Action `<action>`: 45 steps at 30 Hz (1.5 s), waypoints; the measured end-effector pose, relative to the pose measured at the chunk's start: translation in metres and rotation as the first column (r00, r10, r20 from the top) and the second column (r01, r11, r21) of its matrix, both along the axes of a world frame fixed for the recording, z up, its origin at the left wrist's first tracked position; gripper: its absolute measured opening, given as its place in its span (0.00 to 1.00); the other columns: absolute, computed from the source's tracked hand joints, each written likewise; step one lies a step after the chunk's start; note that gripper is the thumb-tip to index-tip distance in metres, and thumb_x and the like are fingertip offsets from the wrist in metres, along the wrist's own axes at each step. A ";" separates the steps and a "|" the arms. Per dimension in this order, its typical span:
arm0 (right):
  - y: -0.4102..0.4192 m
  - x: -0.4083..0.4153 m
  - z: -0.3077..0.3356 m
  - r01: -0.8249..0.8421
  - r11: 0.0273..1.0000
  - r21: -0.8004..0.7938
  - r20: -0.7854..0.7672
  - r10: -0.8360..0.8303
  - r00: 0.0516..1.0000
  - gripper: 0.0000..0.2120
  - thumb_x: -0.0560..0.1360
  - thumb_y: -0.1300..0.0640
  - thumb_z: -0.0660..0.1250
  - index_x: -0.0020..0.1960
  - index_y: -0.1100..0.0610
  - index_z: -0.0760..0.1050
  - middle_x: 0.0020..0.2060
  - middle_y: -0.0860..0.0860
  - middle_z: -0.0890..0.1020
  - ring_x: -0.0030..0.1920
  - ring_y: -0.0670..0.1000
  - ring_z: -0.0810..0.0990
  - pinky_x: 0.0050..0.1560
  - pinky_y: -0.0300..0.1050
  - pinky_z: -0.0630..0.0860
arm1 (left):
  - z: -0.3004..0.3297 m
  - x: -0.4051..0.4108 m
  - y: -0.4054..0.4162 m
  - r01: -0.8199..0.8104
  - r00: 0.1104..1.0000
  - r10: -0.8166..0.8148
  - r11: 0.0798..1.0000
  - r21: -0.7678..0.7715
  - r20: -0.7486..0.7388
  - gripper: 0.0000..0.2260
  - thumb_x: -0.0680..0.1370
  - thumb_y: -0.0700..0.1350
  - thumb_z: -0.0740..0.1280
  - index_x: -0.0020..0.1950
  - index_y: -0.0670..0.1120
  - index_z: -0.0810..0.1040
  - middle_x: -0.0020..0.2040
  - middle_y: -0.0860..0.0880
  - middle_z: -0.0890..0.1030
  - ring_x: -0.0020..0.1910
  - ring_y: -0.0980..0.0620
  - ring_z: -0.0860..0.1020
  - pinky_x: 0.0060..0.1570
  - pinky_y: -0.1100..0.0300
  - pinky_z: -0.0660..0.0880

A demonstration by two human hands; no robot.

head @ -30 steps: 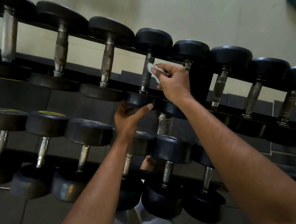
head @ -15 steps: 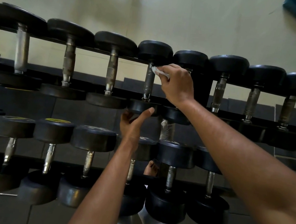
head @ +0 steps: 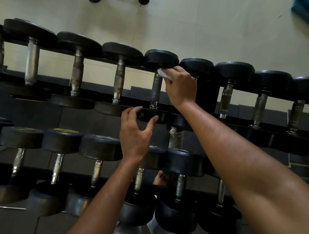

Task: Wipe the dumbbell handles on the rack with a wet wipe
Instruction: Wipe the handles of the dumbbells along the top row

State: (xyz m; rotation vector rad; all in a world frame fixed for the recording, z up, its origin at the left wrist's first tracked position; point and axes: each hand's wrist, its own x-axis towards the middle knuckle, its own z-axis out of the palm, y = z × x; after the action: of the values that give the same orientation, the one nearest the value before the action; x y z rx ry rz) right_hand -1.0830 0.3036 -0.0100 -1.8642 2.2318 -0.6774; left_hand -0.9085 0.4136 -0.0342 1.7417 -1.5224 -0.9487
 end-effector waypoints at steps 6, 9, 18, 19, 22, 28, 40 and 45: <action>-0.001 0.002 -0.002 -0.047 0.998 0.028 -0.007 0.047 0.999 0.13 0.83 0.56 0.68 0.65 0.48 0.84 0.56 0.49 0.85 0.51 0.57 0.86 0.46 0.41 0.72 | -0.001 0.006 -0.016 0.013 1.000 -0.012 1.000 0.009 -0.010 0.21 0.75 0.59 0.80 0.62 0.50 0.83 0.58 0.56 0.78 0.51 0.58 0.79 0.54 0.58 0.81; 0.006 0.000 -0.003 -0.115 0.989 0.094 0.033 0.112 0.993 0.12 0.82 0.57 0.70 0.63 0.50 0.85 0.57 0.48 0.84 0.52 0.56 0.85 0.49 0.45 0.78 | 0.000 0.008 -0.017 0.023 1.000 -0.023 1.000 0.014 0.000 0.21 0.75 0.61 0.79 0.62 0.51 0.82 0.57 0.57 0.78 0.50 0.58 0.79 0.51 0.59 0.81; 0.044 -0.006 -0.011 -0.261 0.881 0.395 0.176 0.206 0.963 0.07 0.80 0.53 0.74 0.55 0.44 0.87 0.53 0.44 0.83 0.52 0.48 0.79 0.51 0.44 0.75 | 0.008 0.011 -0.019 0.050 0.997 -0.051 0.999 0.015 0.051 0.22 0.75 0.63 0.78 0.62 0.52 0.82 0.59 0.58 0.77 0.49 0.57 0.80 0.46 0.62 0.81; 0.043 -0.005 -0.011 -0.234 0.877 0.419 0.213 0.155 0.965 0.07 0.79 0.52 0.75 0.53 0.42 0.87 0.53 0.43 0.84 0.53 0.47 0.80 0.51 0.44 0.76 | 0.009 0.011 -0.019 0.047 0.997 -0.048 0.999 0.015 0.054 0.22 0.74 0.63 0.78 0.62 0.52 0.82 0.58 0.58 0.77 0.49 0.57 0.80 0.45 0.63 0.79; 0.039 -0.009 -0.011 -0.140 0.868 0.476 0.321 -0.024 0.947 0.05 0.75 0.45 0.79 0.50 0.44 0.88 0.48 0.41 0.85 0.50 0.45 0.82 0.48 0.41 0.78 | 0.010 0.012 -0.020 0.042 0.997 -0.044 0.999 0.019 0.064 0.23 0.74 0.64 0.79 0.62 0.52 0.83 0.58 0.58 0.78 0.48 0.58 0.79 0.42 0.68 0.74; 0.038 -0.010 -0.015 0.066 0.770 0.635 0.295 -0.320 0.900 0.14 0.73 0.42 0.80 0.52 0.50 0.88 0.49 0.47 0.88 0.50 0.48 0.84 0.53 0.46 0.83 | 0.007 0.012 -0.019 0.043 0.997 -0.044 0.999 0.025 0.059 0.24 0.74 0.65 0.78 0.62 0.53 0.82 0.59 0.58 0.77 0.49 0.59 0.79 0.42 0.65 0.77; -0.019 0.008 0.003 0.339 0.703 0.625 0.673 -0.705 0.222 0.12 0.75 0.54 0.81 0.47 0.52 0.77 0.47 0.50 0.86 0.43 0.47 0.81 0.41 0.38 0.75 | 0.003 0.011 -0.019 0.045 0.998 -0.047 0.998 0.034 0.044 0.23 0.74 0.65 0.78 0.62 0.54 0.81 0.60 0.58 0.77 0.49 0.59 0.79 0.44 0.63 0.79; -0.019 0.008 0.008 0.370 0.780 0.505 0.666 -0.625 0.408 0.08 0.76 0.50 0.79 0.51 0.51 0.86 0.44 0.45 0.87 0.48 0.45 0.84 0.44 0.37 0.76 | 0.003 0.010 -0.017 0.041 0.998 -0.043 0.998 0.044 0.041 0.23 0.75 0.64 0.78 0.63 0.53 0.80 0.60 0.58 0.76 0.48 0.59 0.79 0.44 0.63 0.79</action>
State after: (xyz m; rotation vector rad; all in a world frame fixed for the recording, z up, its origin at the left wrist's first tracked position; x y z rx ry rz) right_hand -1.0748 0.2842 -0.0018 -0.4438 2.0038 -0.9721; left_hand -0.8985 0.3970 -0.0311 1.7769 -1.5812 -0.9784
